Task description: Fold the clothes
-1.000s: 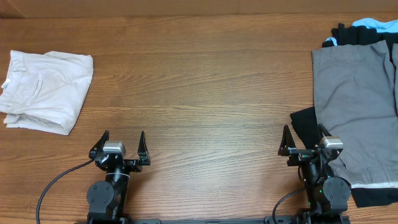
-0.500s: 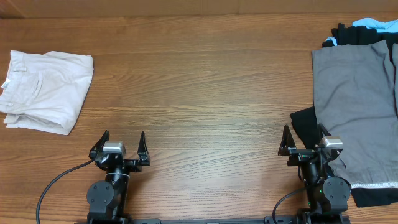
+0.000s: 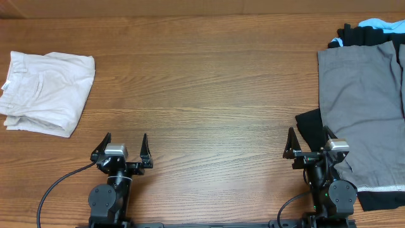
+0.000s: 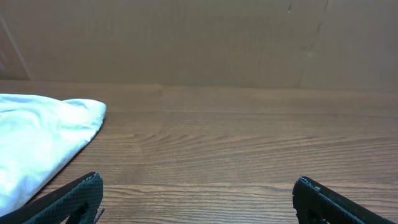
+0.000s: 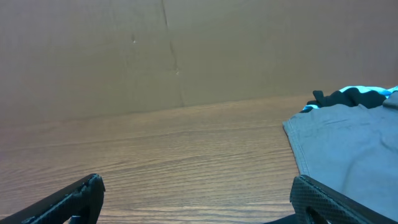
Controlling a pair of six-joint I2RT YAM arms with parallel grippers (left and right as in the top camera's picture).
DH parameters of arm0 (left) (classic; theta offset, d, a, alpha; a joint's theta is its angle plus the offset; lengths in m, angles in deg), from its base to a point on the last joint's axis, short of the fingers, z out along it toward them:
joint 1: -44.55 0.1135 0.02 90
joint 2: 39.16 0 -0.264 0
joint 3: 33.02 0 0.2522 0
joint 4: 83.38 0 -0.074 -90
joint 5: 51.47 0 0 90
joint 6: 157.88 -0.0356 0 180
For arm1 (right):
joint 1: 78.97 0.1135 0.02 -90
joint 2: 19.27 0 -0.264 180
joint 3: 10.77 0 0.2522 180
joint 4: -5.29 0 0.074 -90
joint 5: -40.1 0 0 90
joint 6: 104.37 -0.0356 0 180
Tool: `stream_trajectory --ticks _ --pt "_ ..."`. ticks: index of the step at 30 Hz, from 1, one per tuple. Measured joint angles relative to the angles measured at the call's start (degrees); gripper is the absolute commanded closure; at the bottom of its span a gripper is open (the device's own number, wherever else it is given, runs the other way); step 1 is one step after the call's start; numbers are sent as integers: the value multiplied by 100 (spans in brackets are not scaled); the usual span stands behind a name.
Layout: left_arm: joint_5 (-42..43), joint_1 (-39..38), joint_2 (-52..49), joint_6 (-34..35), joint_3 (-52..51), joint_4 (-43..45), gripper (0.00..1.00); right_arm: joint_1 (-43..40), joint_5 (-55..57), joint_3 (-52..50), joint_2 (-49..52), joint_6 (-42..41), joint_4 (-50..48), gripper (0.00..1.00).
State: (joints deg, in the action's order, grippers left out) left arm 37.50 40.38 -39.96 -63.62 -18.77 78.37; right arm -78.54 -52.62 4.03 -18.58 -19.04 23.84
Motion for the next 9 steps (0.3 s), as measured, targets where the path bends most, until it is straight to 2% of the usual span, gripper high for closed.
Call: stream_trajectory --ticks 9 --pt "0 0 0 0 0 0 0 0 0 0 0 2 0 0"
